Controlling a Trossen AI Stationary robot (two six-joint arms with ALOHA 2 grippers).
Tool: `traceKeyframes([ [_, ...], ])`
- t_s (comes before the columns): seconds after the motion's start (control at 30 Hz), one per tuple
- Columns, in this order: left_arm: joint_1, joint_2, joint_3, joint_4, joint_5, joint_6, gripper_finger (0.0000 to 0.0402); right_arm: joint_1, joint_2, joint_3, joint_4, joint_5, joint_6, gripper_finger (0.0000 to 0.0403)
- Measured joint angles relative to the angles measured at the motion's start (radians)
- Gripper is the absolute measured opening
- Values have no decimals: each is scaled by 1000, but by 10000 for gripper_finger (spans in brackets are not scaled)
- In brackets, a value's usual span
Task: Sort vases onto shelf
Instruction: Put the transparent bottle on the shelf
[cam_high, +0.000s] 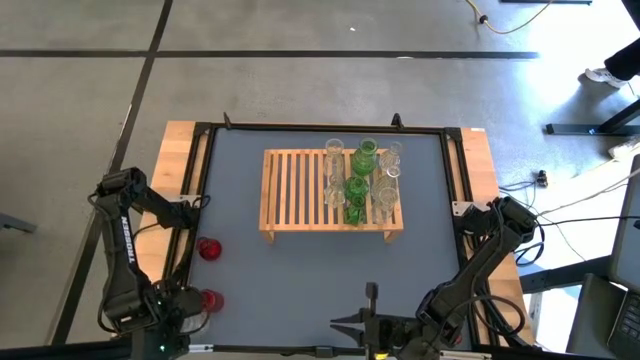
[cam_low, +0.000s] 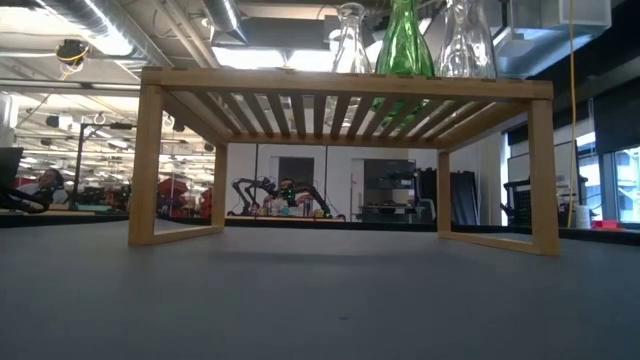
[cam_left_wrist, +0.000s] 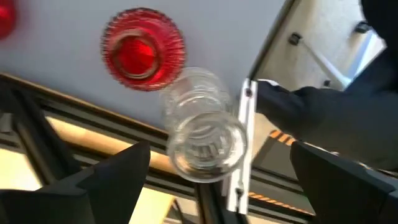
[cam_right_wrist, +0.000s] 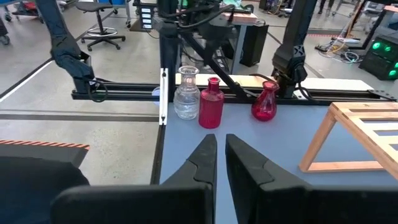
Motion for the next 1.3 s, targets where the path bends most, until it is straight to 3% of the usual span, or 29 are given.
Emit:
traceKeyframes([
  [0.13,-8,0,-7,0,-32,1,383,0,0,0,0,-7,0,26],
  [0.37,-24,0,-70,39,22,0,383,0,0,0,0,-7,0,26],
  [0.83,-25,0,-177,184,19,-7,380,0,0,0,0,-7,0,26],
  [1.3,-25,0,-186,181,-1,-20,316,0,0,0,0,-7,0,26],
])
